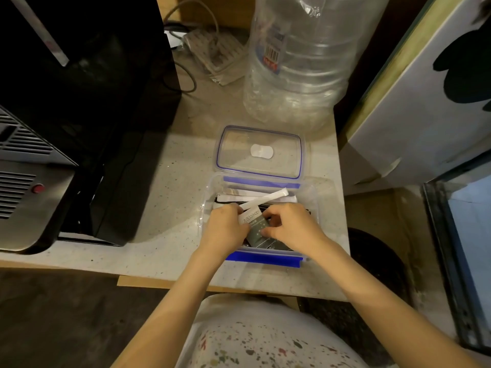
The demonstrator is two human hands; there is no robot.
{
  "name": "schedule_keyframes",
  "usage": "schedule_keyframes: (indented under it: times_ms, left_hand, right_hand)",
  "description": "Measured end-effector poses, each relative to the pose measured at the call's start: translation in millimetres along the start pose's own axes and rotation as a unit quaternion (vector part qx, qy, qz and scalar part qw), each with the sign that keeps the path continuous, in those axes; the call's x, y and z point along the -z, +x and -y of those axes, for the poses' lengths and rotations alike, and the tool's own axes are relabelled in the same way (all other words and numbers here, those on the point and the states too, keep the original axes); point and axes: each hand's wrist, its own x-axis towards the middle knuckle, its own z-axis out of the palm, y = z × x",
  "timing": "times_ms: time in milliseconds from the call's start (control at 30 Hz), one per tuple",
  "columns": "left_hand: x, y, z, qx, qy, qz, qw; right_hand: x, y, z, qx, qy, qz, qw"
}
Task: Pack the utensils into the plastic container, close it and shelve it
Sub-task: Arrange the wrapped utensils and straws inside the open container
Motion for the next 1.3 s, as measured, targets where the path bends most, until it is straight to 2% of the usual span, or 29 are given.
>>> schedule_keyframes:
  times_ms: [233, 367, 467, 567, 733, 933, 1133, 1300]
  left_hand:
    - [1.8, 2.9, -0.1, 0.009, -0.037, 0.025, 0.999]
    - [4.6, 2.3, -1.2, 0.005, -0.065, 0.031, 0.997]
    - [12.0, 5.4, -6.2, -0.009, -0.113, 0.029, 0.993]
    - [16.9, 11.9, -12.5, -0.012, -0.158, 0.032, 0.987]
    - [10.5, 15.8, -18.2, -0.032, -0.177, 0.064, 0.982]
    - [2.1, 15.7, -20.9, -0.065, -0.126, 0.132, 0.981]
    - [-16.5, 17.0, -25.2, -0.115, -0.024, 0.097, 0.988]
    - [-26.4, 18.3, -26.4, -0.137, 0.073, 0.068, 0.986]
  right_hand:
    - [0.7, 0.0, -0.3, -0.029, 0.099, -0.011, 0.995]
    - [3.5, -0.3, -0.1, -0.055, 0.133, 0.008, 0.990]
    - [16.8, -3.6, -1.4, -0.070, 0.190, 0.023, 0.979]
    - [32.7, -6.2, -3.6, -0.084, 0.224, 0.007, 0.971]
    - [38.1, -11.6, -6.6, -0.128, 0.275, 0.002, 0.953]
    - [34.2, -22.1, -11.9, -0.147, 0.199, -0.031, 0.968]
    - [21.6, -22.9, -9.8, -0.168, 0.087, -0.093, 0.978]
    - [13.0, -20.3, -7.9, -0.180, -0.030, -0.089, 0.979]
